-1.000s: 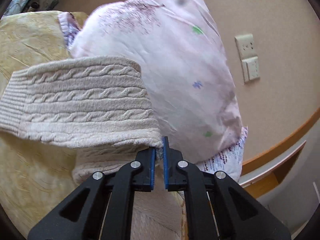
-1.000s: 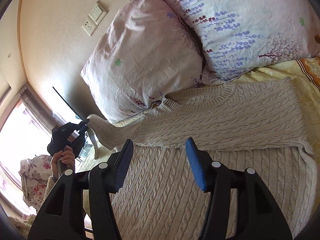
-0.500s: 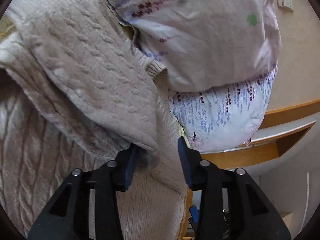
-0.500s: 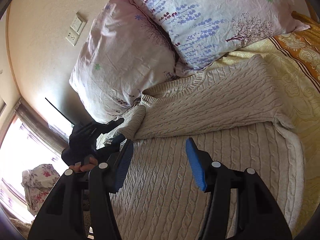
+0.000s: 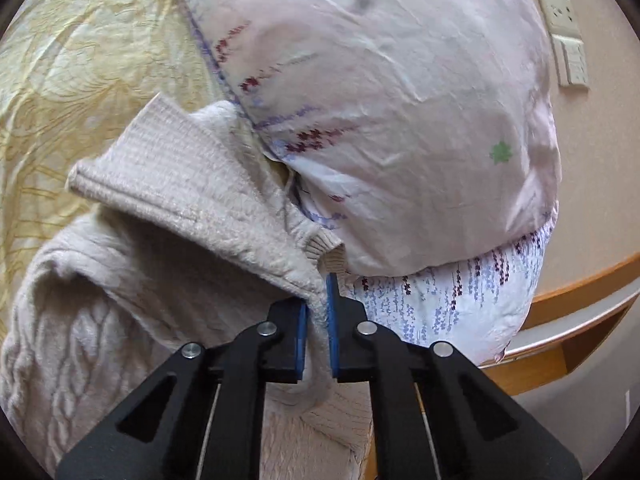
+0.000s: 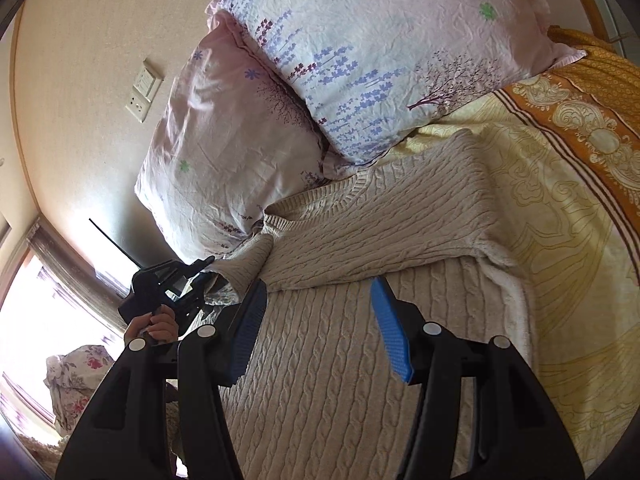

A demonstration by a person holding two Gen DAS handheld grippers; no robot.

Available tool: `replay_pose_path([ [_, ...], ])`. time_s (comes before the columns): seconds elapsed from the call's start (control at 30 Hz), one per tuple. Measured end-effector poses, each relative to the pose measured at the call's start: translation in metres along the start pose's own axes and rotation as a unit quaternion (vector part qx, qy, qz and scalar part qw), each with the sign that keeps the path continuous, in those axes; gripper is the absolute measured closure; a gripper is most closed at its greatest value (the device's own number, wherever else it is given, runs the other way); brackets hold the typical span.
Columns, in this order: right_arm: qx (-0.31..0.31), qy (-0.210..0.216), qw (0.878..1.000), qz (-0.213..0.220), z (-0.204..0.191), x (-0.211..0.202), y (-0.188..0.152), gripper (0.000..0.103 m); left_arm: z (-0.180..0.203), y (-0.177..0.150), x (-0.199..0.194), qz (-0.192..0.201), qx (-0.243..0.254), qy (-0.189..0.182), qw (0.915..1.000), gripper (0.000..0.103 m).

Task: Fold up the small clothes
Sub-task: 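Fold the held sleeve with the left tool across the sweater body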

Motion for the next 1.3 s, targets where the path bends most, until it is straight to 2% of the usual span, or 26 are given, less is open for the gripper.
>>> replay_pose_path([
  [0.17,0.017,-0.017,1.0,0.017,0.022,-0.02,0.001,0.047,0.044,-0.037,0.033,-0.041,0.07,-0.022,0.9965,0.096],
  [0.33,0.03,-0.025,0.999,0.023,0.038,-0.03,-0.001,0.047,0.076,-0.086,0.07,-0.079,0.149,-0.018,0.9856,0.096],
  [0.4,0.036,-0.028,0.999,0.025,0.043,-0.032,-0.002,0.047,0.085,-0.109,0.086,-0.094,0.187,-0.004,0.9778,0.096],
  [0.47,0.04,-0.03,0.998,0.027,0.048,-0.034,-0.002,0.047,0.093,-0.136,0.103,-0.112,0.244,0.024,0.9629,0.096],
  [0.5,0.042,-0.031,0.998,0.028,0.05,-0.035,-0.002,0.047,0.096,-0.152,0.112,-0.121,0.282,0.047,0.9505,0.096],
  [0.53,0.043,-0.032,0.998,0.029,0.052,-0.036,-0.001,0.047,0.099,-0.167,0.123,-0.133,0.323,0.071,0.9344,0.096],
  [0.6,0.048,-0.033,0.998,0.031,0.056,-0.038,-0.001,0.047,0.099,-0.199,0.137,-0.152,0.408,0.114,0.8929,0.093],
  [0.63,0.052,-0.033,0.998,0.031,0.058,-0.039,0.0,0.047,0.099,-0.214,0.143,-0.158,0.449,0.131,0.8697,0.087],
  [0.67,0.056,-0.032,0.997,0.032,0.06,-0.039,0.001,0.047,0.098,-0.229,0.147,-0.167,0.488,0.142,0.8449,0.074],
  [0.73,0.063,-0.029,0.997,0.033,0.063,-0.039,0.004,0.047,0.095,-0.251,0.144,-0.169,0.554,0.144,0.8024,0.05],
  [0.77,0.064,-0.028,0.997,0.033,0.063,-0.039,0.006,0.047,0.095,-0.26,0.142,-0.175,0.581,0.138,0.7827,0.034],
  [0.8,0.064,-0.027,0.997,0.034,0.063,-0.038,0.009,0.047,0.095,-0.268,0.137,-0.173,0.604,0.133,0.7668,0.028],
  [0.83,0.062,-0.026,0.997,0.035,0.061,-0.038,0.012,0.047,0.096,-0.272,0.131,-0.168,0.618,0.128,0.7572,0.026],
  [0.87,0.057,-0.027,0.997,0.034,0.059,-0.037,0.016,0.047,0.098,-0.274,0.126,-0.167,0.625,0.122,0.7525,0.023],
  [0.9,0.05,-0.028,0.998,0.033,0.056,-0.035,0.02,0.047,0.101,-0.272,0.12,-0.171,0.624,0.115,0.7536,0.022],
  [1.03,-0.017,-0.044,0.999,0.002,0.027,-0.018,0.035,0.047,0.097,-0.235,0.084,-0.177,0.589,0.109,0.7809,0.021],
  [1.07,-0.044,-0.05,0.998,-0.009,0.014,-0.009,0.038,0.047,0.093,-0.222,0.07,-0.167,0.584,0.119,0.7852,0.021],
  [1.13,-0.109,-0.061,0.992,-0.033,-0.015,0.012,0.04,0.047,0.081,-0.192,0.043,-0.133,0.582,0.152,0.7878,0.021],
  [1.2,-0.18,-0.069,0.979,-0.06,-0.049,0.04,0.038,0.047,0.066,-0.16,0.018,-0.089,0.583,0.198,0.7828,0.021],
  [1.23,-0.214,-0.077,0.971,-0.071,-0.064,0.055,0.036,0.047,0.06,-0.146,0.007,-0.069,0.585,0.221,0.7775,0.021],
  [1.3,-0.288,-0.104,0.948,-0.092,-0.093,0.087,0.028,0.047,0.046,-0.121,-0.013,-0.038,0.589,0.263,0.7631,0.021],
])
Point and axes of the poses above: each gripper's, at about its wrist camera, not at the fingertips, and x roughly the way its jaws point, z to its right, y to its top, the point moved 1 cm from there along x, roughly the way its jaws point, and after that the axes turned 6 degrees about -x, right-handed, at the moved point
